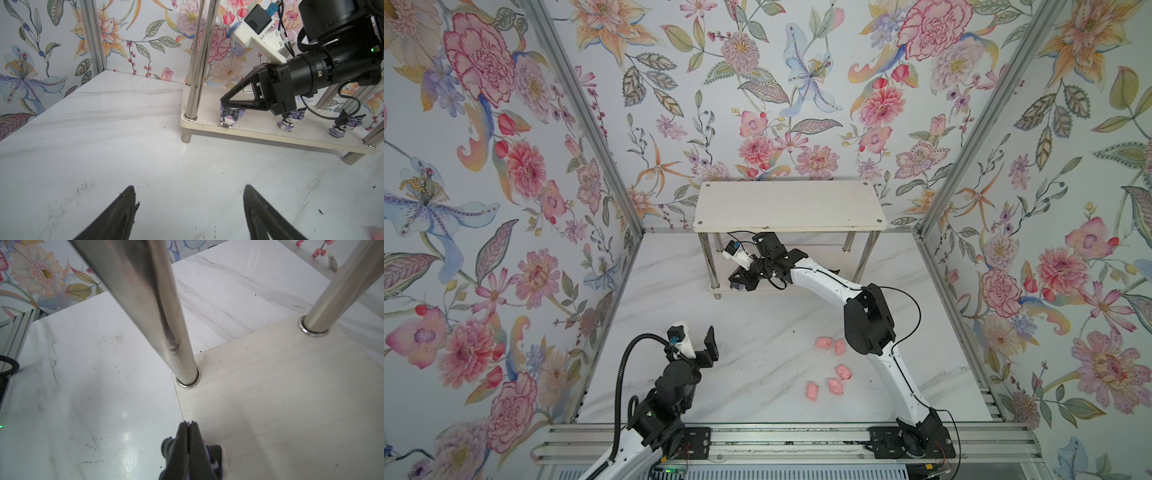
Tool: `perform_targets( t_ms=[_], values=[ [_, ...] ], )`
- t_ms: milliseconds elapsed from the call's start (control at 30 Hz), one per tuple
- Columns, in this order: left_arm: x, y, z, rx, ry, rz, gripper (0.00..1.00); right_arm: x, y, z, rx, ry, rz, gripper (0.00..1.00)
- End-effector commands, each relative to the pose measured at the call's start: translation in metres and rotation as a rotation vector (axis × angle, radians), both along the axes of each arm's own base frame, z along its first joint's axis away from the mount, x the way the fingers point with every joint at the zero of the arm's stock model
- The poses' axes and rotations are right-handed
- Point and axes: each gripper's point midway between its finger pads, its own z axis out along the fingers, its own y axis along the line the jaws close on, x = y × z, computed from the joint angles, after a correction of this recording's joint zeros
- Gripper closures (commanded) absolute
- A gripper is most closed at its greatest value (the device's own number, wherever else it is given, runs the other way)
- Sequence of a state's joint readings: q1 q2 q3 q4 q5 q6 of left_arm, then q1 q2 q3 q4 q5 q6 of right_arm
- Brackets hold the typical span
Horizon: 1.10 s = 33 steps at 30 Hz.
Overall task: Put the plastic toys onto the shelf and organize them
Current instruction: 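Lower the purple Kuromi onto the lower shelf and open the right gripper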
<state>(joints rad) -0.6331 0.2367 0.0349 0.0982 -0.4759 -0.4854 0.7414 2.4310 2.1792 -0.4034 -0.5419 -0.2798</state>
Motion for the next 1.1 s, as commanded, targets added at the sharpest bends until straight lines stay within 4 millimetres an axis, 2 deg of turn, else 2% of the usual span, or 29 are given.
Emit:
perform_targets(
  t_ms=[0,433,733,1067],
  values=[
    [0.001,0.004,0.001,0.002,-0.01,0.016,0.18,-0.006,-0.001,-0.015,-0.059,-0.07,0.085,1.0],
    [0.002,0.007,-0.001,0.0,-0.002,0.038,0.19,0.0,-0.003,-0.018,-0.113,-0.215,0.192,1.0],
    [0.004,0.007,-0.003,0.007,0.01,0.041,0.19,0.013,-0.011,-0.017,-0.113,-0.242,0.198,1.0],
    [0.004,0.007,-0.002,0.005,0.01,0.041,0.19,0.025,-0.01,-0.016,-0.096,-0.26,0.194,1.0]
  ],
)
